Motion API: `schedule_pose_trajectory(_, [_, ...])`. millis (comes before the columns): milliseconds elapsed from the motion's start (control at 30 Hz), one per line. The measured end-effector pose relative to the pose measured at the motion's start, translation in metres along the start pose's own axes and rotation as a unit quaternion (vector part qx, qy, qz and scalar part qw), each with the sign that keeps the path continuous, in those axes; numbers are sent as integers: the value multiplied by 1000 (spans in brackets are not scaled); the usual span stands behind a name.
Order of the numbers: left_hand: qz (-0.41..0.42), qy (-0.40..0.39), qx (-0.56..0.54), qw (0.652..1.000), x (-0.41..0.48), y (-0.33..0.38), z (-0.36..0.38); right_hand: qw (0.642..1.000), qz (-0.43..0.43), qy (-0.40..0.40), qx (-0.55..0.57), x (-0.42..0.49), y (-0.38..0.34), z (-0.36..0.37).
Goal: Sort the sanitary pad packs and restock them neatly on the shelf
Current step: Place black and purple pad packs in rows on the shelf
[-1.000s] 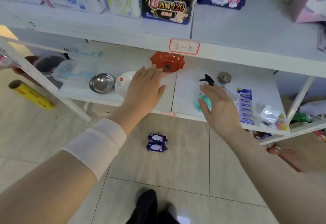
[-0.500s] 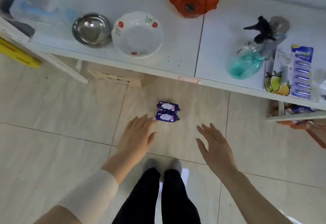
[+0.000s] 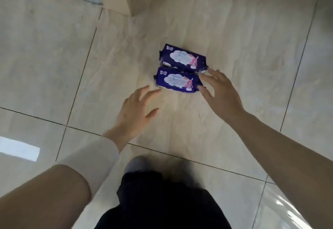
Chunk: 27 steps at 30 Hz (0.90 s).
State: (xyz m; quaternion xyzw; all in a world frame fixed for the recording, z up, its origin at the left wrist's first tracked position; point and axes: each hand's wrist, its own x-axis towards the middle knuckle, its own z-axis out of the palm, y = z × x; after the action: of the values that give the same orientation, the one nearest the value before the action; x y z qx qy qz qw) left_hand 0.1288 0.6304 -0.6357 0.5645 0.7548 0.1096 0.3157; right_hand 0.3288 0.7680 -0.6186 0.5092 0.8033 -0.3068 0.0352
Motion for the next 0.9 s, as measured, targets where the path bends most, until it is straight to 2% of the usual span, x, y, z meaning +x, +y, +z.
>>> schedule_pose_trajectory(133, [72,52,-71,994,64,-44,35,995,-88,46,-15,68,30,34])
schedule_pose_trajectory(300, [205,94,-86,971,112,-78,65,976,-214,30,-13,114,59,57])
schedule_pose_trajectory(367, [245,98,-102,959,122,-86,73,969,-244,37,-6,125,67,60])
schedule_pose_trajectory(500, [267,106,-133,949,133,-89,78,961,-266,60,40,144,75,58])
schedule_pose_trajectory(633, [245,92,-192,946,134,-82,76,969,-225,71,80,152,70,53])
schedule_pose_trajectory(767, [169,78,-300,936,131,-73,73,973,-160,65,155,158,60,47])
schedule_pose_trajectory(900, [83,76,-431,895,129,-66,73,966,-128,64,215,161,55,39])
